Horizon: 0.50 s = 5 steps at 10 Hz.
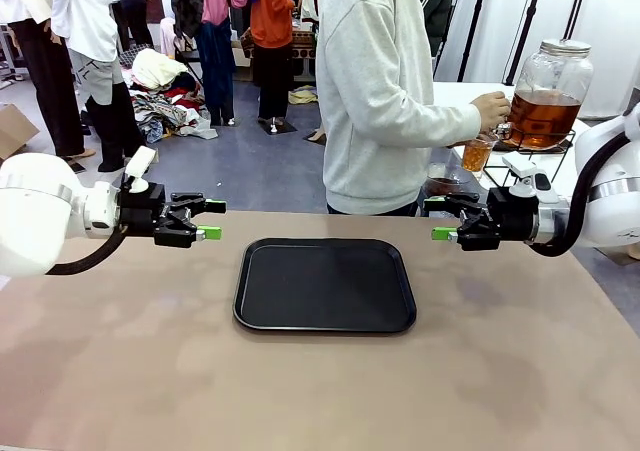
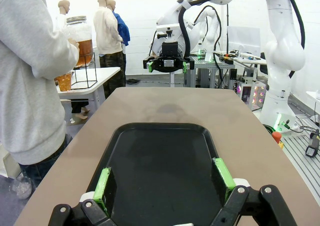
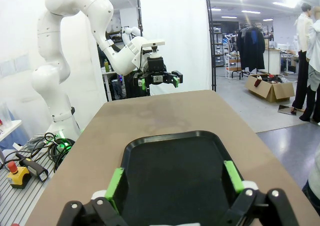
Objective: Pour the drink into the iced cup.
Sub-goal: Open the gripper to release the iced cup you were holding.
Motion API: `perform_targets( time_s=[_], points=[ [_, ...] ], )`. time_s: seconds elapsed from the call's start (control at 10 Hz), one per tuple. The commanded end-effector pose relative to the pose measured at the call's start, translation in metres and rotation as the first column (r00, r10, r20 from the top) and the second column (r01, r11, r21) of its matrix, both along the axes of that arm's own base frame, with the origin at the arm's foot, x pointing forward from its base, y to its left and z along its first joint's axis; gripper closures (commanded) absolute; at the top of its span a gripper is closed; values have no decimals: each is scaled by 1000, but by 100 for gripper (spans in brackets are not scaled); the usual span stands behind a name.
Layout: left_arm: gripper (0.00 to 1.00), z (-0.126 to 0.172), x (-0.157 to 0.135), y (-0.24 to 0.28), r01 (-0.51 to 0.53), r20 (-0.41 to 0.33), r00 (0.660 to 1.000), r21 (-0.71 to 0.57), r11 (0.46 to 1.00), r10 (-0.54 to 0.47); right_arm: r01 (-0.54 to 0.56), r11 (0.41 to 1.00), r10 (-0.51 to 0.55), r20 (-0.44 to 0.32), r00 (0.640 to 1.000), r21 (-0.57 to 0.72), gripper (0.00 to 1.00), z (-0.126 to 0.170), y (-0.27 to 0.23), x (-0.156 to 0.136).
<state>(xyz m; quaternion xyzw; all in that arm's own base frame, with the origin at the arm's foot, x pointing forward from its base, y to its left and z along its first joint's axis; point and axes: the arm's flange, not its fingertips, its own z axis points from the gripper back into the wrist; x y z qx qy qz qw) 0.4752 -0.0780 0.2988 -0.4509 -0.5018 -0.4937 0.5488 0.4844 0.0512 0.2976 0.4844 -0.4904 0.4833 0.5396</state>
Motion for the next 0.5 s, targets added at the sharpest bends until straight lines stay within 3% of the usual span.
perform_targets(
  time_s=[0.0, 0.4],
  points=[
    [0, 2, 0, -1, -3, -2, 1000, 0, 1000, 3, 3, 1000, -3, 5, 1000, -6, 0, 2, 0, 0],
    [0, 2, 0, -1, -3, -2, 1000, 0, 1000, 3, 3, 1000, -3, 5, 1000, -6, 0, 2, 0, 0]
  ],
)
